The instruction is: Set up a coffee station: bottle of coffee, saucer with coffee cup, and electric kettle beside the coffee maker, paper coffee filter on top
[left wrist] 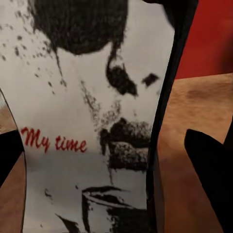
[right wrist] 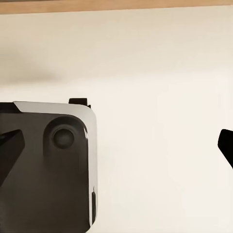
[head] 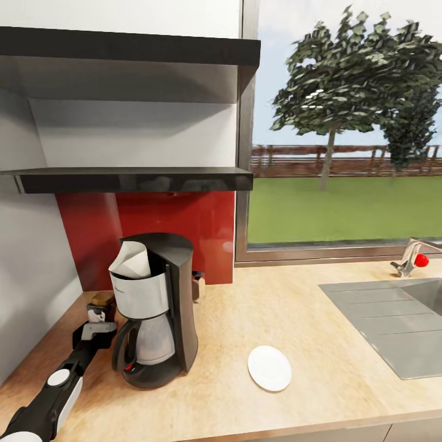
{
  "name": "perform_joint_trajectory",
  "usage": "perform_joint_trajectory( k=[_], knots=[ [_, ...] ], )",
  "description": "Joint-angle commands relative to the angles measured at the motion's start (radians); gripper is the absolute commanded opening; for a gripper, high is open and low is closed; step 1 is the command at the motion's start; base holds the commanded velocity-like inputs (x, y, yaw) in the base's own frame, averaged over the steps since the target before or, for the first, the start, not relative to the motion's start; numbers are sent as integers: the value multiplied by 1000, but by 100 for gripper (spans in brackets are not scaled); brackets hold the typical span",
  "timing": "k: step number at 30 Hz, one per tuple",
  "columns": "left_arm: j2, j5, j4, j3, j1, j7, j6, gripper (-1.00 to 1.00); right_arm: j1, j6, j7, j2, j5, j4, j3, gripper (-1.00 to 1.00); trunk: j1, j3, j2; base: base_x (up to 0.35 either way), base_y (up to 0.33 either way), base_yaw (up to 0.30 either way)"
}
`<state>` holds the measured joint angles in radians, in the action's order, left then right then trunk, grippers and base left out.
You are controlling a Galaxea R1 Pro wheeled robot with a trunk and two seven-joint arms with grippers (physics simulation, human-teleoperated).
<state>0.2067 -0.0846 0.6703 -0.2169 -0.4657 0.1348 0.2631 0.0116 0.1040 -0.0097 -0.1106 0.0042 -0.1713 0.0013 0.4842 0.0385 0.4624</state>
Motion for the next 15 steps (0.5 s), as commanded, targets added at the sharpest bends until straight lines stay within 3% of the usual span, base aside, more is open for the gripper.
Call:
perform_joint_trajectory(
  k=[1,15],
  knots=[
    [0,-9,-1,-7,-1,6,4,100,0,3,-1,-1,0,1,0,100,0,0,1,0,0,0],
    [3,-9,-2,-7,-1,6,5,100,0,3,-1,-1,0,1,0,100,0,0,1,0,0,0]
  ],
)
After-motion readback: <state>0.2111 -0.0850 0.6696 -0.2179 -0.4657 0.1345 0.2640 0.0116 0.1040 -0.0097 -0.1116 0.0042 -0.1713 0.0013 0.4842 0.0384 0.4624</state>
